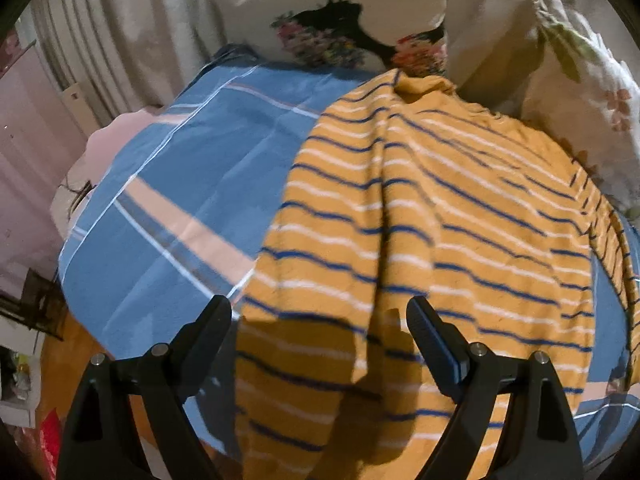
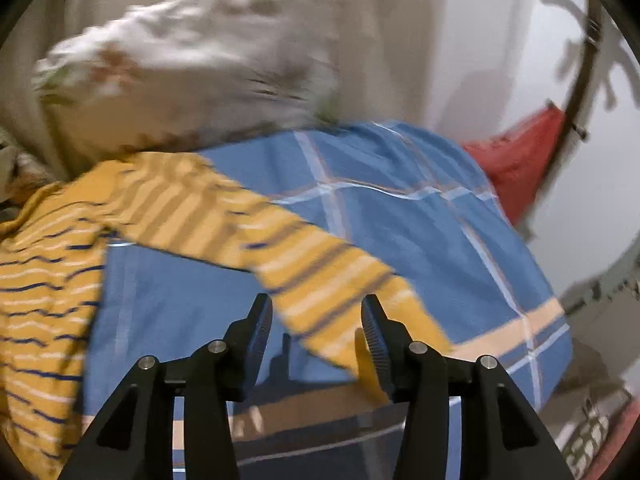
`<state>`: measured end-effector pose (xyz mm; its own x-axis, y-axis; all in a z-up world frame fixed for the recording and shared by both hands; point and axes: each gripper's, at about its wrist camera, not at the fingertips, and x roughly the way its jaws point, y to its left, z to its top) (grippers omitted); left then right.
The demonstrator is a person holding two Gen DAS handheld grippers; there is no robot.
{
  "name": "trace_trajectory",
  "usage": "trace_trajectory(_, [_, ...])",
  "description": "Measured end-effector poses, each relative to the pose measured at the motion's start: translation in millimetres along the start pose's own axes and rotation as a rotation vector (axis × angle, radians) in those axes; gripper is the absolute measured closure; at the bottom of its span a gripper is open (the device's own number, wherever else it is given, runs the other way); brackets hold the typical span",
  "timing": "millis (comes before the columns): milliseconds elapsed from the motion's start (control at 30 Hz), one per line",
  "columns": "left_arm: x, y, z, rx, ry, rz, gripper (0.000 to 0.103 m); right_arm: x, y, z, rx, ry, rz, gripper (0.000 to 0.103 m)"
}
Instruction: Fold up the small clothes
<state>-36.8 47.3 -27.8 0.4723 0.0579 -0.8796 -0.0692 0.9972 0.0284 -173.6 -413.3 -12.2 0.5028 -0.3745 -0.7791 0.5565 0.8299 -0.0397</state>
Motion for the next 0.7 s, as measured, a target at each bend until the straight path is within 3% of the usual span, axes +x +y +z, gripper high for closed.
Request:
trace_trajectory(300, [0.3, 16.7, -18.1, 0.017, 0.028, 0.029, 0.014, -10.0, 117.0, -17.4, -0.205, 0.061, 0.251, 0.045])
trace_trajectory(533, [26.8, 20.8, -15.1, 0.057, 0.103, -0.075, 0.017, -22.7, 185.7, -26.1, -0.293, 0.062, 0.297, 0.042])
trace_trajectory(567, [28.7, 21.7, -14.4, 0.063, 0.112, -0.100, 0.033, -23.6, 193.0, -25.7, -0.294, 0.068, 0.302, 0.042])
trace_trajectory(600, [33.4, 22.0, -13.0, 0.074, 0.135, -0.140, 0.058, -26.3, 202.9, -27.6, -0.298, 0.075, 0.310, 0.042])
trace_trajectory(667, [43.4, 23.3, -11.5, 0.079, 0.191, -0.200, 0.088, -27.8, 216.5, -26.8, -0.308, 0.080, 0.310, 0.042])
trace_trajectory(700, [46.0, 24.8, -10.4, 0.077, 0.202, -0.215, 0.090, -29.3, 224.7, -26.9, -0.312, 0.080, 0.309, 0.042])
